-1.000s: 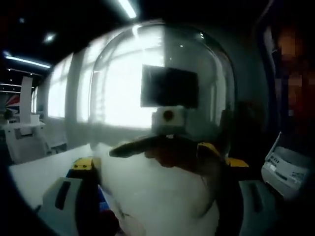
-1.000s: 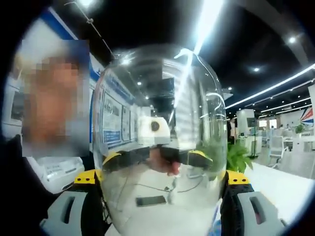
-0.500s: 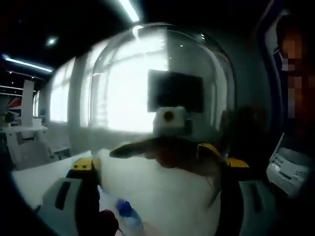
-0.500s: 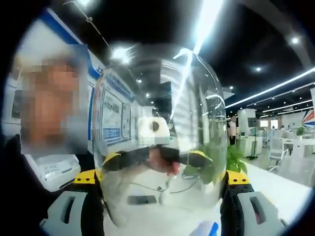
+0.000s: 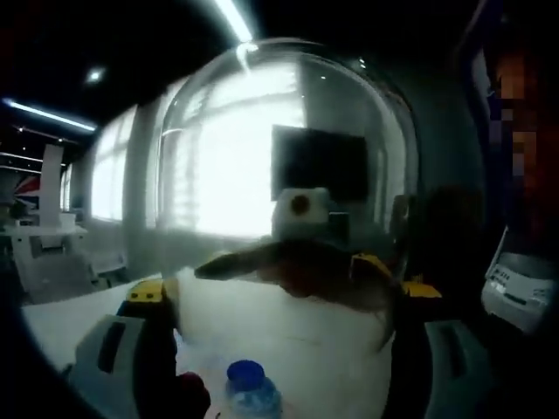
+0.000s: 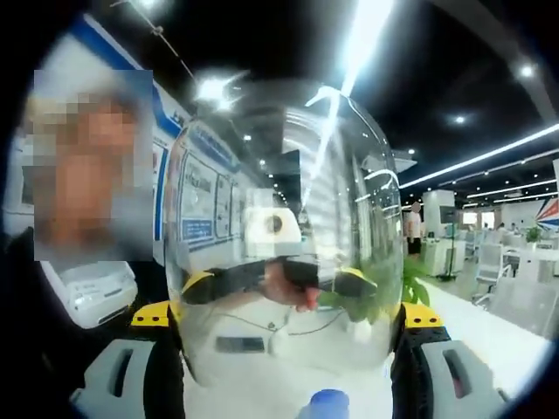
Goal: Open the cover put in the Mizone put the cover back on
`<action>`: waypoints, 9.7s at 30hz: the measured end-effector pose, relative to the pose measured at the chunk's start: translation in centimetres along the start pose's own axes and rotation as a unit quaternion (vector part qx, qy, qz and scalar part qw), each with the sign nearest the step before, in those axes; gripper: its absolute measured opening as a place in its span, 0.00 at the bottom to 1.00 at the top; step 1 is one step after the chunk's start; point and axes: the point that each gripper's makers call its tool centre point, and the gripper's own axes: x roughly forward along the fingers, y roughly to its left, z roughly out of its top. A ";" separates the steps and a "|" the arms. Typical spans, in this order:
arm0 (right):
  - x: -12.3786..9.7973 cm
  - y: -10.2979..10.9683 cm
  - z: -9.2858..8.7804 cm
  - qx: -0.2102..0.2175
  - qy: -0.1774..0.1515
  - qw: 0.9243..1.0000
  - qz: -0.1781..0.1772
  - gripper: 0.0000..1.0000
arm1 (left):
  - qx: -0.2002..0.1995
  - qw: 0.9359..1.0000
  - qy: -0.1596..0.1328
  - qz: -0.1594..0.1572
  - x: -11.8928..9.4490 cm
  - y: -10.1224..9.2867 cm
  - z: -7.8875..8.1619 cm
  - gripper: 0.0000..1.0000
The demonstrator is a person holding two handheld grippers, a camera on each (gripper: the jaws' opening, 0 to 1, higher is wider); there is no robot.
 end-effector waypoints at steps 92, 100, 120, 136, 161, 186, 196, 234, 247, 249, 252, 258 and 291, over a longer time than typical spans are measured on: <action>-1.5 -4.2 -21.0 0.037 0.027 0.999 0.002 0.91 | -0.037 0.997 0.070 -0.002 0.3 4.2 -21.0 0.86; -1.3 -4.0 -21.0 0.037 0.026 0.999 0.003 0.91 | -0.039 0.997 0.067 -0.001 0.3 4.2 -21.0 0.86; -1.3 -4.0 -21.0 0.032 0.029 0.999 0.001 0.91 | -0.032 0.998 0.060 -0.001 0.2 4.1 -21.0 0.86; -1.8 -3.8 -21.2 0.031 0.073 0.996 -0.033 0.90 | -0.028 0.998 0.056 0.011 -0.9 3.7 -20.1 0.82; -5.6 -1.5 -16.6 0.043 0.037 0.984 -0.172 0.90 | -0.035 0.993 0.079 0.081 -3.8 3.1 -19.3 0.66; -8.4 2.7 -16.4 0.054 0.015 0.962 -0.266 0.90 | -0.054 0.992 0.049 0.106 -4.6 1.9 -17.0 0.65; -7.2 4.7 -15.2 0.031 -0.015 0.955 -0.294 0.90 | -0.031 0.992 0.047 0.116 -7.0 0.0 -15.6 0.65; -5.0 13.6 -19.1 0.013 -0.006 0.936 -0.352 0.26 | 0.002 0.968 -0.017 0.251 -15.4 -9.7 -17.0 0.25; -7.0 14.6 -21.5 0.025 -0.042 0.922 -0.383 0.25 | 0.017 0.973 0.014 0.231 -15.1 -12.2 -21.5 0.24; -7.5 14.6 -21.3 0.021 -0.062 0.918 -0.392 0.25 | 0.017 0.972 0.012 0.235 -15.4 -12.2 -21.8 0.24; -8.0 14.4 -21.6 0.030 -0.059 0.914 -0.401 0.23 | 0.009 0.969 0.007 0.245 -16.0 -12.0 -22.2 0.24; -8.2 13.6 -23.2 -0.017 0.011 0.900 -0.435 0.23 | -0.001 0.963 -0.002 0.269 -17.1 -11.1 -23.0 0.24; -8.6 12.8 -24.3 -0.042 0.026 0.887 -0.459 0.23 | -0.011 0.963 0.012 0.270 -16.7 -11.3 -24.9 0.26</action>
